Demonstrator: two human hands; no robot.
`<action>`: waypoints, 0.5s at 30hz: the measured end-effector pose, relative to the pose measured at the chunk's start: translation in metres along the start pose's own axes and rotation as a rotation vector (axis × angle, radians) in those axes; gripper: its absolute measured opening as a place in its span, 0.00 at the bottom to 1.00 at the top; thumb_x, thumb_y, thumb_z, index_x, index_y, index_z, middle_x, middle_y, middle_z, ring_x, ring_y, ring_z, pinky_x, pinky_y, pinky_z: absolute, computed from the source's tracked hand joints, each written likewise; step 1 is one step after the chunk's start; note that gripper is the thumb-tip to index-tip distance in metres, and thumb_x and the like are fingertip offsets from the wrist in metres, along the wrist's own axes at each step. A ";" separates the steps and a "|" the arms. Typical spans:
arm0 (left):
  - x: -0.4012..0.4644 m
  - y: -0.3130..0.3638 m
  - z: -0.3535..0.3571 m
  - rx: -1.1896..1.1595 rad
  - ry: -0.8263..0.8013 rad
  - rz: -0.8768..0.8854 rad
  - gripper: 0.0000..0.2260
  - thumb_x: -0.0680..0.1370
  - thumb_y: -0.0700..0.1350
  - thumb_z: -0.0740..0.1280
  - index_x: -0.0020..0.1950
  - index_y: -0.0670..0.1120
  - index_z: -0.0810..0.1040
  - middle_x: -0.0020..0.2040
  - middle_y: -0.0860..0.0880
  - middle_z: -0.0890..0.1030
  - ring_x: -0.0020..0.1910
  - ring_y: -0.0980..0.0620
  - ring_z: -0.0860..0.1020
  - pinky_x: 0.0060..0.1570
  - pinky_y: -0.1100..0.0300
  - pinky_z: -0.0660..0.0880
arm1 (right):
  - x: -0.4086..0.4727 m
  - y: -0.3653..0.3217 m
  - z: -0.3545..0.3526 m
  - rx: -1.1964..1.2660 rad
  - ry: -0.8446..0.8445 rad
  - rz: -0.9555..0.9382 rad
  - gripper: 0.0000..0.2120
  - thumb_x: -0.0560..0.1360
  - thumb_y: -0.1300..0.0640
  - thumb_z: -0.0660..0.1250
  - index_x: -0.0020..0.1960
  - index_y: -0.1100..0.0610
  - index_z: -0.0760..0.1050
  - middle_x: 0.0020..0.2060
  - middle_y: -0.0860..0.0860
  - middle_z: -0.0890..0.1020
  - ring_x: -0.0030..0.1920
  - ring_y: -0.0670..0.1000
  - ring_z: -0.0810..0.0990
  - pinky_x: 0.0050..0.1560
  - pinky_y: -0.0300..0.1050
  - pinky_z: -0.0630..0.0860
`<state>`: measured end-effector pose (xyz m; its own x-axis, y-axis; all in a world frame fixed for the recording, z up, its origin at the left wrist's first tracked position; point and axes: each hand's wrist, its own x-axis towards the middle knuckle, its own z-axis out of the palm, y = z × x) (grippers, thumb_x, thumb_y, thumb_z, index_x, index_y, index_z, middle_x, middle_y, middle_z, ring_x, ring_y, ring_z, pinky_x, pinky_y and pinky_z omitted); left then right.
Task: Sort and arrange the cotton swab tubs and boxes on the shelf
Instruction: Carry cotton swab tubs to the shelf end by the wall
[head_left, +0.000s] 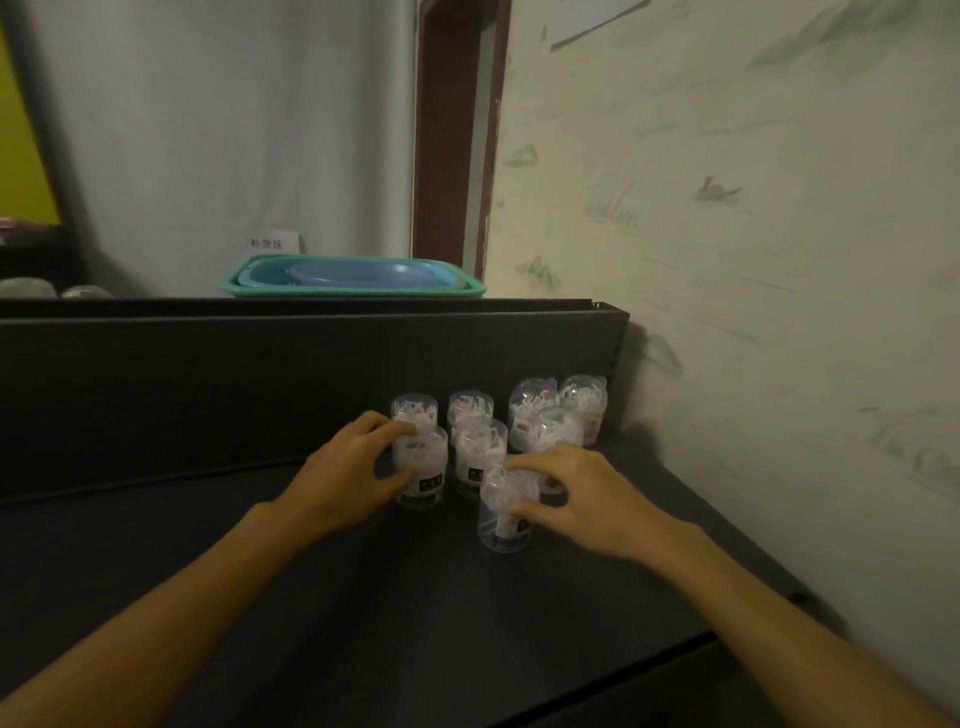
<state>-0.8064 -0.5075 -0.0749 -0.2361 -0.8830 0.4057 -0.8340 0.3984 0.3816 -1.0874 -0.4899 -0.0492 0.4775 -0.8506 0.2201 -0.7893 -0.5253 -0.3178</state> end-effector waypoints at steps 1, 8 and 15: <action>-0.002 0.003 0.001 0.012 0.014 -0.017 0.23 0.75 0.53 0.68 0.69 0.55 0.67 0.62 0.54 0.69 0.58 0.56 0.71 0.56 0.57 0.75 | 0.001 0.003 0.001 0.004 -0.004 -0.015 0.26 0.71 0.34 0.63 0.67 0.40 0.69 0.55 0.45 0.76 0.53 0.45 0.75 0.53 0.51 0.77; -0.022 0.027 0.001 0.079 0.082 -0.146 0.25 0.75 0.51 0.68 0.70 0.53 0.65 0.66 0.51 0.70 0.61 0.53 0.72 0.57 0.56 0.74 | 0.007 0.013 0.002 -0.013 -0.009 -0.103 0.25 0.73 0.36 0.64 0.67 0.41 0.68 0.53 0.45 0.74 0.52 0.45 0.75 0.52 0.50 0.77; -0.041 0.038 -0.010 0.142 0.089 -0.207 0.23 0.76 0.51 0.67 0.70 0.54 0.65 0.68 0.52 0.69 0.63 0.52 0.71 0.57 0.55 0.73 | 0.006 0.009 -0.003 -0.027 -0.005 -0.143 0.26 0.73 0.37 0.65 0.69 0.41 0.67 0.55 0.45 0.73 0.55 0.47 0.74 0.52 0.46 0.74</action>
<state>-0.8238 -0.4535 -0.0688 -0.0141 -0.9143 0.4049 -0.9232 0.1675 0.3460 -1.0923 -0.4996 -0.0478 0.5876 -0.7675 0.2563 -0.7233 -0.6402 -0.2588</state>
